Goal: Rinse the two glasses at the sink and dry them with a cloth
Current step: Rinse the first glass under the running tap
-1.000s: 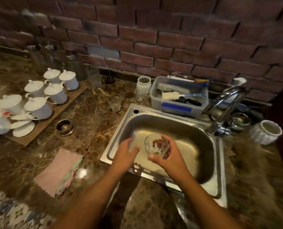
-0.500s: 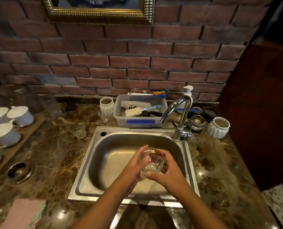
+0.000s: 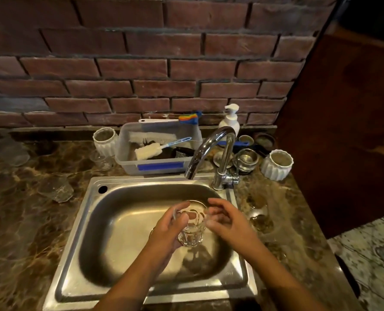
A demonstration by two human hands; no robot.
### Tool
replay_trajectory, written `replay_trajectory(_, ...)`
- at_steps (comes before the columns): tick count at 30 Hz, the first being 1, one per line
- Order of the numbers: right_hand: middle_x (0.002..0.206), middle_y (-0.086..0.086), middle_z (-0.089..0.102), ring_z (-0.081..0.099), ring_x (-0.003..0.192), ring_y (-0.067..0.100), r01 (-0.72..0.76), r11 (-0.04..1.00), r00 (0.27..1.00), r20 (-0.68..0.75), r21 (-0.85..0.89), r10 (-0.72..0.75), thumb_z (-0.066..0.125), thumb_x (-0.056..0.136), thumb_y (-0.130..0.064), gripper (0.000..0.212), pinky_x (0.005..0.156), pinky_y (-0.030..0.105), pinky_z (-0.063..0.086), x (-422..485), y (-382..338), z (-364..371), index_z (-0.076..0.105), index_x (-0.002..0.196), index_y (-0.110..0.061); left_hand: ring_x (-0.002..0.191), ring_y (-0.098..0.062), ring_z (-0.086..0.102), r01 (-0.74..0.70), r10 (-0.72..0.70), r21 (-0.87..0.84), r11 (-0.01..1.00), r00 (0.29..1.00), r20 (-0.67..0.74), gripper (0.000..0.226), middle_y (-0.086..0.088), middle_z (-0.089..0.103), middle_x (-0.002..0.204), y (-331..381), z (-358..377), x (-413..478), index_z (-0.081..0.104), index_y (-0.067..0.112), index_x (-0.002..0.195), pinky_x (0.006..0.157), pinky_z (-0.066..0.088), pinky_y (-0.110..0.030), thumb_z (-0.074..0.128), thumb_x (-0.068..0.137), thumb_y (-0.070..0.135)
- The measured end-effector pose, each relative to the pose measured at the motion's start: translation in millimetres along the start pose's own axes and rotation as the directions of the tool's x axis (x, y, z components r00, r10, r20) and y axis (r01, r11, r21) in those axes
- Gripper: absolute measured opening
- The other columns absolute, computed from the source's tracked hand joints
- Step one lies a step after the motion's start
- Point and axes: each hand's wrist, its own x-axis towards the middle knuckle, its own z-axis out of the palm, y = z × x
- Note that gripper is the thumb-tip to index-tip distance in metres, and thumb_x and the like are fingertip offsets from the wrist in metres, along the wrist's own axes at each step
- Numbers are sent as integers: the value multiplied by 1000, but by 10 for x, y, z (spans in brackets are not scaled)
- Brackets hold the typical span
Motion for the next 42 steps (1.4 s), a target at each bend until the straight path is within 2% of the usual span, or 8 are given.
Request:
replay_trajectory(5,103,9,73,71,96,28,-49,997,950,-304,62,66,64,96,-23,16,87,42,60,569,298,-382,65,112,-20,112,-32,70,35,-34,-75,997,999,13,38,-15,69,125,46,-41,262,56,20,135,97,52,-56,62,97,23)
replay_trajectory(11,96,3,68,63,84,15,-120,980,796,-574,160,191,57,99,-27,20,78,30,54,1405,658,-661,65,112,-14,109,-31,68,69,-61,-114,991,996,70,106,-13,70,122,50,-89,397,57,17,132,88,58,-48,94,43,61)
replay_trajectory(13,92,1,65,59,79,10,-138,978,772,-602,154,204,53,102,-23,19,74,23,50,1583,643,-678,65,108,-10,111,-30,67,94,-85,-104,990,993,84,109,-12,69,125,31,-105,451,55,16,132,90,56,-49,93,42,63)
replay_trajectory(16,88,9,70,67,81,25,-115,964,774,-586,241,239,47,105,-30,28,78,37,55,1783,674,-648,67,95,-13,109,-34,65,126,-115,-122,984,989,90,104,-16,67,123,-16,-147,548,57,17,129,89,53,-51,95,42,59)
replay_trajectory(23,68,-1,64,56,59,12,-84,956,745,-619,281,248,34,108,-41,51,62,28,44,1976,661,-426,65,86,-7,103,-33,67,174,-166,-193,966,985,57,101,-15,69,116,-126,-252,652,59,19,125,87,51,-53,98,39,54)
replay_trajectory(29,69,1,59,50,60,6,-149,970,668,-703,194,243,34,109,-38,48,57,27,34,1991,600,-404,59,81,-8,107,-30,68,189,-180,-177,966,981,69,103,-12,71,120,-128,-312,556,55,19,130,84,58,-44,95,44,57)
replay_trajectory(37,88,14,69,58,79,24,-174,963,645,-715,206,270,33,106,-48,51,69,32,39,2040,649,-393,58,77,-14,106,-31,67,191,-188,-172,966,982,36,100,-16,68,122,-187,-329,549,54,19,132,85,57,-45,94,49,57)
replay_trajectory(42,87,16,68,56,76,23,-147,968,634,-731,205,251,32,107,-45,50,59,24,38,2032,684,-388,57,78,-12,108,-32,68,195,-195,-166,967,981,19,101,-18,66,126,-206,-314,530,55,18,133,83,58,-43,94,49,57)
